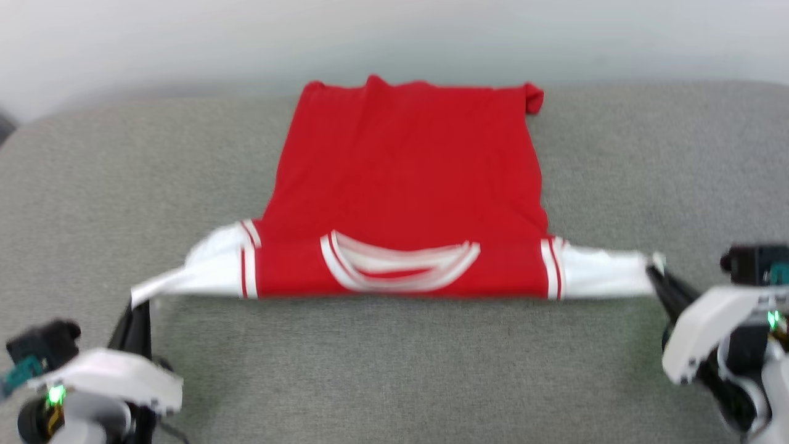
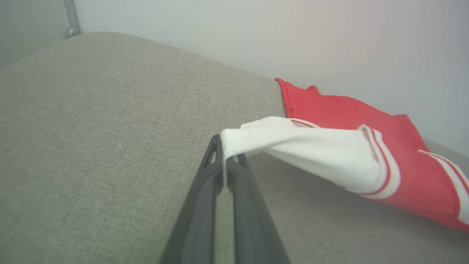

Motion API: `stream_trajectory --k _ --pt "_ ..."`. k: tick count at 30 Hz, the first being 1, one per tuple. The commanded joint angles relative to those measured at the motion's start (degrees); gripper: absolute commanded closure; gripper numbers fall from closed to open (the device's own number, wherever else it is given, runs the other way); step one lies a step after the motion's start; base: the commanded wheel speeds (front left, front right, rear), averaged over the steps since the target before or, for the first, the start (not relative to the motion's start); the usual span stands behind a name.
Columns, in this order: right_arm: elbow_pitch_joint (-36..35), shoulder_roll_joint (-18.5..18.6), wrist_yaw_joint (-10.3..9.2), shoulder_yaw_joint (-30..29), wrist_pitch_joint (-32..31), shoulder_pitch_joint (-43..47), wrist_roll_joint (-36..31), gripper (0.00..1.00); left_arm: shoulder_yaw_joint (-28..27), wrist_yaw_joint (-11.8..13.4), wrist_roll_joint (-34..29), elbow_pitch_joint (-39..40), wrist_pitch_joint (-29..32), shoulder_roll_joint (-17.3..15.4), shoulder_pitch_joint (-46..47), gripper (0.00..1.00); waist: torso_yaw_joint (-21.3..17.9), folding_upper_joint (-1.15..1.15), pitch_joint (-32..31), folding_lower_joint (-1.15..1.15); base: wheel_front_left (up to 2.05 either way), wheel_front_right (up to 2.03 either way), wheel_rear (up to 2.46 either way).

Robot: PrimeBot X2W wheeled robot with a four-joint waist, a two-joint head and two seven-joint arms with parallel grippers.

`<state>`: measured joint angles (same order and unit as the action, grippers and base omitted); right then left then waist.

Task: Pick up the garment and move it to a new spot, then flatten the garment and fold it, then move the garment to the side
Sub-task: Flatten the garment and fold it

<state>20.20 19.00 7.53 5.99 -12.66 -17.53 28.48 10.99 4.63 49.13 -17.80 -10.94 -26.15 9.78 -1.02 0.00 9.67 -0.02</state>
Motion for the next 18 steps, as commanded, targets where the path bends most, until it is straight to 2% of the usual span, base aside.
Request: stream_trajectory --k 1,6,13,18 --pt "-1.1 0.1 -0.08 -0.8 -1.0 2.3 -1.3 1.0 -0.3 0.8 0.2 0.9 0.2 -0.4 -2.1 1.0 1.4 0.0 -2.6 0.02 0.0 0.0 0.0" --pt "-9.2 -3.8 -0.08 -5.6 -9.2 14.3 -2.1 1.0 0.0 5.1 1.1 7.8 3.7 -1.1 -12.2 1.0 2.4 0.0 -5.6 0.02 0.0 0.0 0.0" --pt "-20.8 -10.6 -0.06 -10.8 -25.7 29.2 -3.5 1.0 1.7 10.6 2.7 16.6 12.9 -3.8 -23.0 1.0 4.5 0.0 -8.8 0.02 0.0 0.0 0.0" --pt "-26.6 -13.8 -0.06 -14.7 -34.5 36.3 -5.5 1.0 2.2 13.0 3.4 21.0 17.1 -5.5 -26.7 1.0 5.3 0.0 -8.4 0.02 0.0 0.0 0.0"
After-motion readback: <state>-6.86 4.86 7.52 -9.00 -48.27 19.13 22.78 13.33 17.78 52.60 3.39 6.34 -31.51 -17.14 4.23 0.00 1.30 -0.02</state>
